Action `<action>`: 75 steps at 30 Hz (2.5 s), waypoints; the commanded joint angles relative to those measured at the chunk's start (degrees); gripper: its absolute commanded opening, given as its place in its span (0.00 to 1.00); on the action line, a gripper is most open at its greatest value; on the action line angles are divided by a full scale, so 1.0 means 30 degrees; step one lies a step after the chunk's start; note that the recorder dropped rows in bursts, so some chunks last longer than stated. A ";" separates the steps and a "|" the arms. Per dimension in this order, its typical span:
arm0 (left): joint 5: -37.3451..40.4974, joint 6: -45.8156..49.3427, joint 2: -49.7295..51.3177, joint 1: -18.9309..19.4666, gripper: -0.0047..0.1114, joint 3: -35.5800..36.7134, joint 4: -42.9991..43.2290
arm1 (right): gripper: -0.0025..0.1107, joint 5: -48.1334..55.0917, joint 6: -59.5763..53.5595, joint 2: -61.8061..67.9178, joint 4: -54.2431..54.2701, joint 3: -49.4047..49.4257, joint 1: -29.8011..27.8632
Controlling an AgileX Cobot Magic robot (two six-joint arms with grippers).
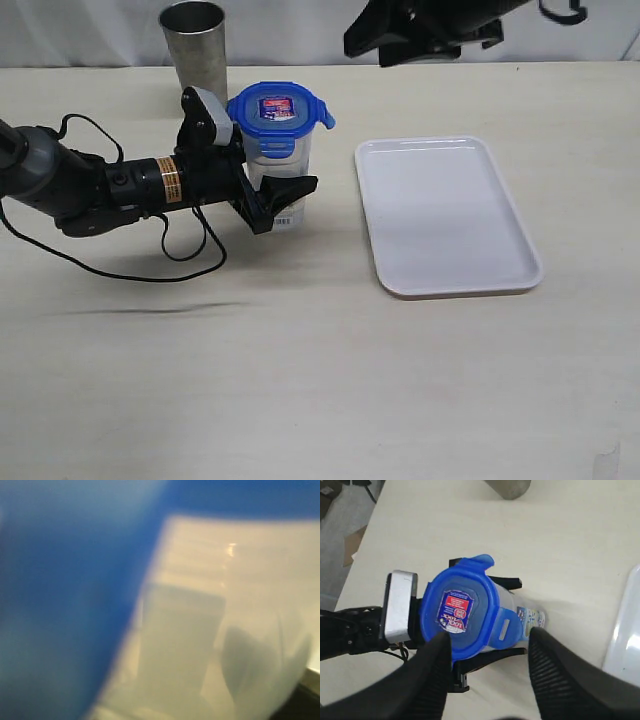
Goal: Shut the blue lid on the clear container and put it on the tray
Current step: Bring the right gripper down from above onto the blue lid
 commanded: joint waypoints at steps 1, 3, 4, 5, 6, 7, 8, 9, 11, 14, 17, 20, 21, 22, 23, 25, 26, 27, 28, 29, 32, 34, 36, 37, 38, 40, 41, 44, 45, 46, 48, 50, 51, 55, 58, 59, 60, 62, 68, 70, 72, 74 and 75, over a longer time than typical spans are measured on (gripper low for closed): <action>0.1180 0.0150 0.0034 -0.0043 0.04 0.0094 0.0181 | 0.43 -0.0516 -0.0274 0.1374 0.0331 -0.0032 0.0880; 0.1180 0.0150 0.0034 -0.0043 0.04 0.0094 0.0181 | 0.43 -0.1071 -0.0274 0.1916 0.0372 -0.0032 0.1202; 0.1180 0.0150 0.0034 -0.0043 0.04 0.0094 0.0181 | 0.43 -0.1249 -0.0274 0.2073 0.0457 -0.0032 0.1203; 0.1180 0.0150 0.0034 -0.0043 0.04 0.0094 0.0181 | 0.43 -0.1389 -0.0274 0.2309 0.0644 -0.0032 0.1203; 0.1180 0.0150 0.0034 -0.0043 0.04 0.0094 0.0181 | 0.43 -0.1463 -0.0388 0.2413 0.0860 -0.0032 0.1203; 0.1180 0.0150 0.0034 -0.0043 0.04 0.0094 0.0181 | 0.43 -0.1519 -0.0431 0.2519 0.0866 -0.0032 0.1203; 0.1180 0.0150 0.0034 -0.0043 0.04 0.0094 0.0181 | 0.43 -0.1579 -0.0431 0.2593 0.0866 -0.0032 0.1203; 0.1180 0.0150 0.0034 -0.0043 0.04 0.0094 0.0181 | 0.43 -0.1580 -0.0431 0.2669 0.0866 -0.0032 0.1203; 0.1129 0.0150 0.0034 -0.0043 0.04 0.0094 0.0181 | 0.43 -0.1530 -0.0529 0.2897 0.1211 -0.0032 0.1203; 0.1129 0.0150 0.0034 -0.0043 0.04 0.0094 0.0181 | 0.43 -0.1499 -0.0868 0.3252 0.1666 -0.0032 0.1203; 0.1129 0.0150 0.0034 -0.0043 0.04 0.0094 0.0181 | 0.43 -0.1489 -0.0991 0.3406 0.1867 -0.0032 0.1203; 0.1129 0.0150 0.0034 -0.0043 0.04 0.0094 0.0181 | 0.43 -0.1524 -0.1093 0.3452 0.1867 -0.0032 0.1203; 0.1129 0.0150 0.0034 -0.0043 0.04 0.0094 0.0181 | 0.43 -0.1563 -0.1095 0.3452 0.1867 -0.0032 0.1203; 0.1101 0.0150 0.0034 -0.0043 0.04 0.0094 0.0181 | 0.43 -0.1563 -0.1095 0.3452 0.1867 -0.0032 0.1203; 0.1101 0.0150 0.0034 -0.0043 0.04 0.0094 0.0181 | 0.43 -0.1621 -0.1095 0.3452 0.1867 -0.0032 0.1203; 0.1101 0.0150 0.0034 -0.0043 0.04 0.0094 0.0181 | 0.43 -0.1663 -0.1140 0.3514 0.1867 -0.0032 0.1203; 0.1107 0.0106 0.0034 -0.0043 0.04 0.0094 0.0181 | 0.43 -0.1663 -0.1225 0.3554 0.1975 -0.0032 0.1203; 0.1107 0.0106 0.0034 -0.0043 0.04 0.0094 0.0181 | 0.43 -0.1602 -0.1565 0.3734 0.2384 -0.0032 0.1203; 0.1107 0.0106 0.0034 -0.0043 0.04 0.0094 0.0181 | 0.43 -0.1560 -0.1563 0.3782 0.2516 -0.0032 0.1203; 0.1107 0.0106 0.0034 -0.0043 0.04 0.0094 0.0181 | 0.43 -0.1560 -0.1563 0.3906 0.2551 -0.0032 0.1203; 0.1107 0.0106 0.0034 -0.0043 0.04 0.0094 0.0181 | 0.43 -0.1516 -0.1727 0.4063 0.2566 -0.0032 0.1203; 0.1107 0.0106 0.0034 -0.0043 0.04 0.0094 0.0181 | 0.43 -0.1480 -0.1754 0.4069 0.2598 -0.0032 0.1203; 0.1107 0.0106 0.0034 -0.0043 0.04 0.0094 0.0181 | 0.43 -0.1369 -0.1787 0.4305 0.2598 -0.0032 0.1203; 0.1107 0.0106 0.0034 -0.0043 0.04 0.0094 0.0181 | 0.43 -0.1369 -0.1787 0.4305 0.2598 -0.0032 0.1203; 0.1107 0.0106 0.0034 -0.0043 0.04 0.0094 0.0181 | 0.43 -0.1458 -0.2167 0.4299 0.2561 -0.0067 0.1164; 0.1107 -0.0060 0.0034 -0.0043 0.04 0.0094 0.0181 | 0.43 -0.1562 -0.2427 0.3912 0.2510 -0.0063 0.0941; 0.1107 -0.0060 0.0034 -0.0043 0.04 0.0094 0.0181 | 0.43 -0.1887 -0.2427 0.3695 0.2338 -0.0063 0.0891; 0.1107 -0.0182 0.0034 -0.0043 0.04 0.0094 0.0181 | 0.43 -0.2522 -0.2357 0.3121 0.0845 -0.0063 0.0751; 0.1107 -0.0182 0.0034 -0.0043 0.04 0.0094 0.0181 | 0.44 -0.2514 -0.2357 0.3121 0.0681 -0.0063 0.0751; 0.1107 -0.0182 0.0034 -0.0043 0.04 0.0094 0.0181 | 0.47 -0.2514 -0.2357 0.3086 0.0595 -0.0063 0.0751; 0.1107 -0.0182 0.0034 -0.0043 0.04 0.0094 0.0181 | 0.52 -0.2583 -0.2357 0.3086 0.0595 -0.0063 0.0751; 0.1107 -0.0182 0.0034 -0.0043 0.04 0.0094 0.0181 | 0.53 -0.2870 -0.2357 0.2960 0.0843 -0.0063 0.0751; 0.1107 -0.0182 0.0034 -0.0043 0.04 0.0094 0.0181 | 0.52 -0.2915 -0.2357 0.2866 0.1112 -0.0063 0.0751; 0.1107 -0.0182 0.0034 -0.0043 0.04 0.0094 0.0181 | 0.44 -0.2891 -0.2755 0.2290 0.2399 -0.0063 0.0751; 0.1107 -0.0182 0.0034 -0.0043 0.04 0.0094 0.0181 | 0.42 -0.2255 -0.2847 0.1996 0.2446 -0.0063 0.0751; 0.1107 -0.0182 0.0034 -0.0043 0.04 0.0094 0.0181 | 0.42 -0.1794 -0.2876 0.1996 0.2446 -0.0063 0.0751; 0.1107 -0.0182 0.0034 -0.0043 0.04 0.0094 0.0181 | 0.42 -0.1383 -0.2924 0.1996 0.2409 -0.0063 0.0751; 0.1107 -0.0182 0.0034 -0.0043 0.04 0.0094 0.0181 | 0.42 -0.1207 -0.2924 0.2030 0.1675 -0.0063 0.0993; 0.1107 -0.0182 0.0034 -0.0043 0.04 0.0094 0.0181 | 0.42 -0.2204 -0.2168 0.2030 0.0697 -0.0063 0.1920; 0.1107 -0.0218 0.0034 -0.0043 0.04 0.0094 0.0181 | 0.42 -0.2535 -0.1622 0.2030 0.0301 -0.0063 0.2072; 0.1107 -0.0218 0.0034 -0.0043 0.04 0.0094 0.0181 | 0.42 -0.2681 -0.1217 0.2030 -0.0006 -0.0063 0.2072; 0.1107 -0.0218 0.0034 -0.0043 0.04 0.0094 0.0181 | 0.42 -0.2811 -0.0548 0.2030 -0.0827 -0.0063 0.2072; 0.1107 -0.0218 0.0034 -0.0043 0.04 0.0094 0.0181 | 0.42 -0.2811 -0.0248 0.2030 -0.1169 -0.0063 0.2072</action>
